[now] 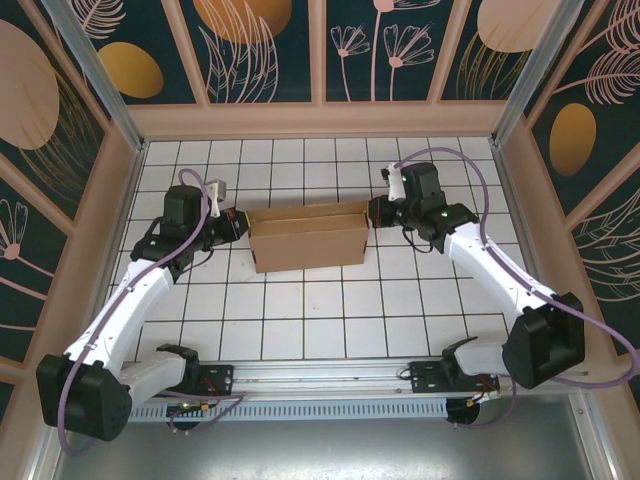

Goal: Fold the paper box

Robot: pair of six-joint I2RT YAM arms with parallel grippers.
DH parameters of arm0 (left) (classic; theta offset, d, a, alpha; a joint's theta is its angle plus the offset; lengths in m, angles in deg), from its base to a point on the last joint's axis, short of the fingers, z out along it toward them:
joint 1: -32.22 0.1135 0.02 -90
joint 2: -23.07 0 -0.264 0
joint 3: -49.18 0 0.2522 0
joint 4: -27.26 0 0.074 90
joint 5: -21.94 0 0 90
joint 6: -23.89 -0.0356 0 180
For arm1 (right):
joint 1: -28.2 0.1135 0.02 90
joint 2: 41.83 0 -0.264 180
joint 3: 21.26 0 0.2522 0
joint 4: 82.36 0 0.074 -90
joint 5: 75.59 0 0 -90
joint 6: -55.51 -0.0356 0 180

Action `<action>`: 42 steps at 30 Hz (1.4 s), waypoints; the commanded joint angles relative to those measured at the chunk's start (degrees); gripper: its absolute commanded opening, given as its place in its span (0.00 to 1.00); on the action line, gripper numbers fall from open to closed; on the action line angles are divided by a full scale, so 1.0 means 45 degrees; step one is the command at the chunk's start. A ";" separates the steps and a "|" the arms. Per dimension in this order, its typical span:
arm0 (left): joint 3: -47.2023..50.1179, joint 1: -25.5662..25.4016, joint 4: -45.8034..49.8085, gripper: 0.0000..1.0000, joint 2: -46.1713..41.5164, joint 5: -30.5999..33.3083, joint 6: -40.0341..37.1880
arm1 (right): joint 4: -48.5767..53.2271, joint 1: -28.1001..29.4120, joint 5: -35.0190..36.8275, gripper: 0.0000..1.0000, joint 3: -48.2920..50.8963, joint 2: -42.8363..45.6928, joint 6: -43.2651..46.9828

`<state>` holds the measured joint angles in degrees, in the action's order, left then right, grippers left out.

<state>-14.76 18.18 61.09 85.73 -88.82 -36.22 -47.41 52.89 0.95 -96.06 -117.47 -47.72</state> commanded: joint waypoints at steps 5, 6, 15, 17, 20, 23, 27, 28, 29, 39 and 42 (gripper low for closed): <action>-0.0366 -0.0060 0.0279 0.00 0.0174 -0.0297 0.0239 | 0.1146 -0.0115 0.0205 0.00 -0.0620 -0.0125 -0.2525; -0.0427 -0.0060 0.0367 0.00 0.0164 -0.0205 0.0181 | 0.1188 -0.0115 0.0140 0.00 -0.0681 -0.0089 -0.2681; -0.0425 -0.0066 0.0461 0.00 -0.0035 -0.0232 0.0214 | 0.0560 0.0271 0.0880 0.00 -0.0237 0.0694 -0.3744; -0.0425 -0.0052 0.0461 0.00 -0.0046 -0.0242 0.0252 | 0.0443 0.0353 0.1070 0.00 -0.0011 0.0707 -0.3779; -0.0452 -0.0046 0.0514 0.00 -0.0056 -0.0183 0.0196 | 0.0359 0.0521 0.1416 0.00 0.0187 0.0637 -0.3750; -0.0351 -0.0049 0.0505 0.00 -0.0075 -0.0085 0.0184 | 0.0301 0.0862 0.2053 0.00 0.0392 0.0656 -0.3585; -0.0025 -0.0045 0.0346 0.00 -0.0056 -0.0173 0.0376 | -0.0042 0.1148 0.2392 0.00 0.0944 0.0738 -0.3608; 0.0044 -0.0054 0.0280 0.00 -0.0075 -0.0190 0.0449 | -0.0158 0.1183 0.2432 0.00 0.1069 0.0782 -0.3702; 0.0121 -0.0064 0.0212 0.00 -0.0093 -0.0215 0.0530 | -0.0271 0.1230 0.2460 0.00 0.1202 0.0820 -0.3772; 0.0181 -0.0058 0.0304 0.00 -0.0367 -0.0115 0.0579 | -0.0711 0.2215 0.4066 0.00 0.1965 0.1452 -0.3499; 0.0387 -0.0060 0.0341 0.00 -0.0436 -0.0076 0.0554 | -0.0917 0.2367 0.4312 0.00 0.2276 0.1755 -0.3369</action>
<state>-14.21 17.96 62.73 85.03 -88.97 -34.45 -52.55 62.63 17.13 -87.84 -110.84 -63.53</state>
